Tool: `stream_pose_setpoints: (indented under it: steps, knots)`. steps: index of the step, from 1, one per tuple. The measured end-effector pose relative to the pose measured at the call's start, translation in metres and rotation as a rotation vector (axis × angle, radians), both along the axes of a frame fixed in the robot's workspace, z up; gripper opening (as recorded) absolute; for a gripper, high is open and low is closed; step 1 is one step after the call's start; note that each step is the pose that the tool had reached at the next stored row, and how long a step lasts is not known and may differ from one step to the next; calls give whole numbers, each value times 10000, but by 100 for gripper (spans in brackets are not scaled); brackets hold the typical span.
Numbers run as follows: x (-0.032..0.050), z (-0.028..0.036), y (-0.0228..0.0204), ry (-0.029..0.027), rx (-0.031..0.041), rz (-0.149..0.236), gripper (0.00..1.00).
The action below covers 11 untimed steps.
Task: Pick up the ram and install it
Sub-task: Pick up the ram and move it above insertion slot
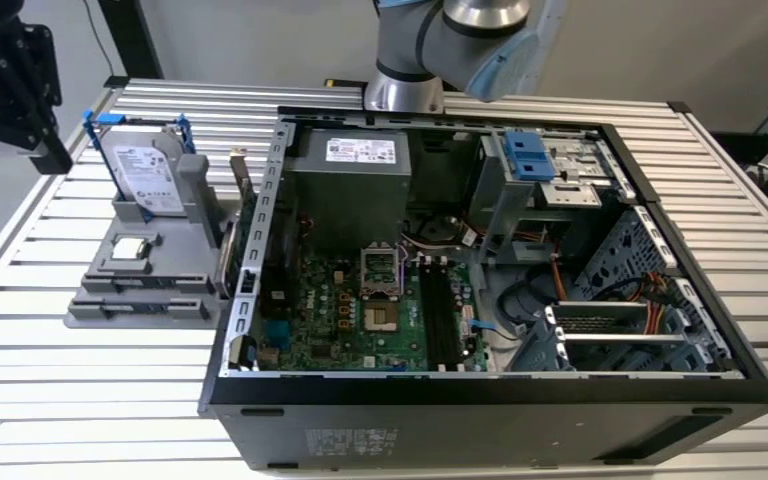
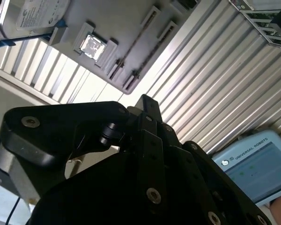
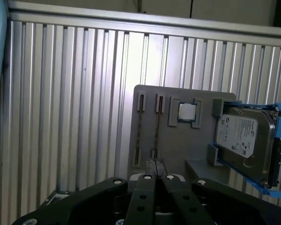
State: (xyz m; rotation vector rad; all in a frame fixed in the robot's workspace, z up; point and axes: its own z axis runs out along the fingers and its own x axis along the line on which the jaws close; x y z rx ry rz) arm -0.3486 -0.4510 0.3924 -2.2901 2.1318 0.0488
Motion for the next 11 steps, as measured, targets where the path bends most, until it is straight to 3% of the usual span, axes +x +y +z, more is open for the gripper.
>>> stream_pose_setpoints:
  steps: [11]
  knots:
    - [0,0,21,1,7,1,0]
